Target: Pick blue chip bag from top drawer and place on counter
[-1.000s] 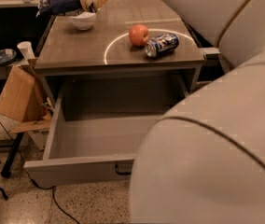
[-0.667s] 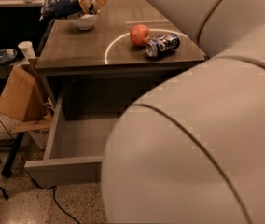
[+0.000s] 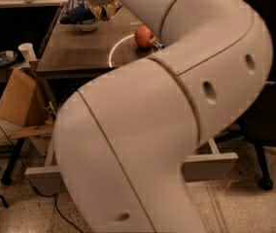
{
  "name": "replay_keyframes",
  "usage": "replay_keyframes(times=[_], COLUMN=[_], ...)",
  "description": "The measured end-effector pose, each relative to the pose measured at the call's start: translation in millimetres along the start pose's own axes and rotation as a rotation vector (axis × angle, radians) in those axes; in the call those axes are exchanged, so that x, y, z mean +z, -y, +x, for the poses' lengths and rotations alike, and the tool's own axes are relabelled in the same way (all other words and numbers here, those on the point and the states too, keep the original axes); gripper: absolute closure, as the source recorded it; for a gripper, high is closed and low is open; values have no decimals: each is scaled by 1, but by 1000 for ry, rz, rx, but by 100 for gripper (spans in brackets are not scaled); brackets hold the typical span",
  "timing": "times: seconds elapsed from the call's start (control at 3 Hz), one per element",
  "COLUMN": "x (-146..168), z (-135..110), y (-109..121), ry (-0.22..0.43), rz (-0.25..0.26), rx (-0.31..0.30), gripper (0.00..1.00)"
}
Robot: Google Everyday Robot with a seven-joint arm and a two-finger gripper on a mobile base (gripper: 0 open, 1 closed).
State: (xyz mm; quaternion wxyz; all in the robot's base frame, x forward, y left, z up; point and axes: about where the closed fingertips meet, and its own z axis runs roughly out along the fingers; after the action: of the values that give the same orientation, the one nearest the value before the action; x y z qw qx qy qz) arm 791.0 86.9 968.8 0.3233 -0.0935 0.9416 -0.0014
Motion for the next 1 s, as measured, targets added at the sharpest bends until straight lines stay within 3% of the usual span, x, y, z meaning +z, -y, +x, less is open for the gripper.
replay_keyframes(times=[1.0], x=[54], z=[-24], y=[62], ry=[-2], rz=[172], rx=[143], gripper=[100])
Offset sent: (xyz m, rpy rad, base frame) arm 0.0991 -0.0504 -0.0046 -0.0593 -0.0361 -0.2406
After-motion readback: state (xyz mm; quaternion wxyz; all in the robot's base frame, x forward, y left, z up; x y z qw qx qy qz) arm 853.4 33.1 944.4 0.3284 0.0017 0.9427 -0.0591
